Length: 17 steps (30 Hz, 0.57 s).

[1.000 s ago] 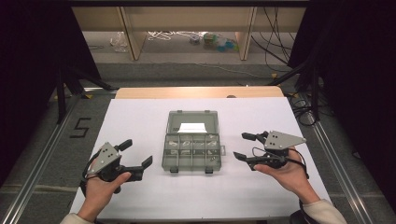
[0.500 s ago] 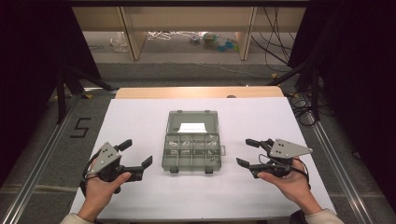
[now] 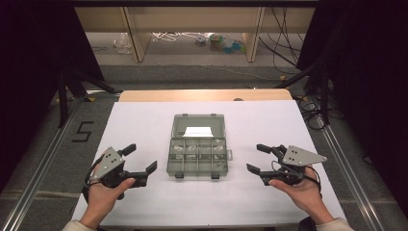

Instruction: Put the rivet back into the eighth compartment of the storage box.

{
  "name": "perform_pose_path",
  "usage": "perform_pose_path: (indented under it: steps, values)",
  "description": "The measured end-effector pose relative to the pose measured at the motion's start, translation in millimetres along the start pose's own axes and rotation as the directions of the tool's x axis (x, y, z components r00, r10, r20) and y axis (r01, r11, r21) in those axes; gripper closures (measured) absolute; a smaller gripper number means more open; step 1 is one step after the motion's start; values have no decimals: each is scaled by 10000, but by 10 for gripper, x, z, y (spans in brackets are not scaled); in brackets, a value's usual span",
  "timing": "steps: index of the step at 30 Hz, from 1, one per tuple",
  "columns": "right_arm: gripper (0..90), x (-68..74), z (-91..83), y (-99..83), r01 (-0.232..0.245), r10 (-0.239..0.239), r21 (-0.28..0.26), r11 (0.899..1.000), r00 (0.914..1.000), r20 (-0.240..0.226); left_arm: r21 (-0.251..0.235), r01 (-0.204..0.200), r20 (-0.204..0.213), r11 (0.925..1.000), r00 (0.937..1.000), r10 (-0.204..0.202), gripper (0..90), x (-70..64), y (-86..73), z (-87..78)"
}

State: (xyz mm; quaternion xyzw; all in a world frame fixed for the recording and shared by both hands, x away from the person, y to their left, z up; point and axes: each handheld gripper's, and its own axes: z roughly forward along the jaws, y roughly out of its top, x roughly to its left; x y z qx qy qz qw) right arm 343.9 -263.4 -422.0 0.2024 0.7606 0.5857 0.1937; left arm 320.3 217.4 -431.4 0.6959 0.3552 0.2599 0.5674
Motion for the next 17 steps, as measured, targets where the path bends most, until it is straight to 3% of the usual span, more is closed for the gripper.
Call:
perform_pose_path:
  steps: [8, 9, 10, 13, 17]
  values:
    - [245, -14, -33, -51, -181, 180, -93, 9998, 9998, -93, 20, 158, 3, 9999, 9999, -158, 45, -11, -7, 4]
    - [244, -19, -30, -58, -137, 137, -190, 9997, 9999, -18, 37, -54, 23, 10000, 10000, 54, 45, 1, -2, 4]
    - [242, -26, -52, -58, -164, 164, 35, 9999, 9998, -62, 44, -48, 24, 10000, 10000, 47, 45, 2, -3, 5]
    - [239, -23, -32, -77, -244, 245, -354, 9991, 9997, 42, 68, 12, 50, 10000, 10000, -12, 45, 0, -4, 14]
    - [231, -37, -51, -83, -185, 183, -221, 9996, 9998, -78, 56, -5, 63, 10000, 10000, 5, 45, 2, -2, 28]
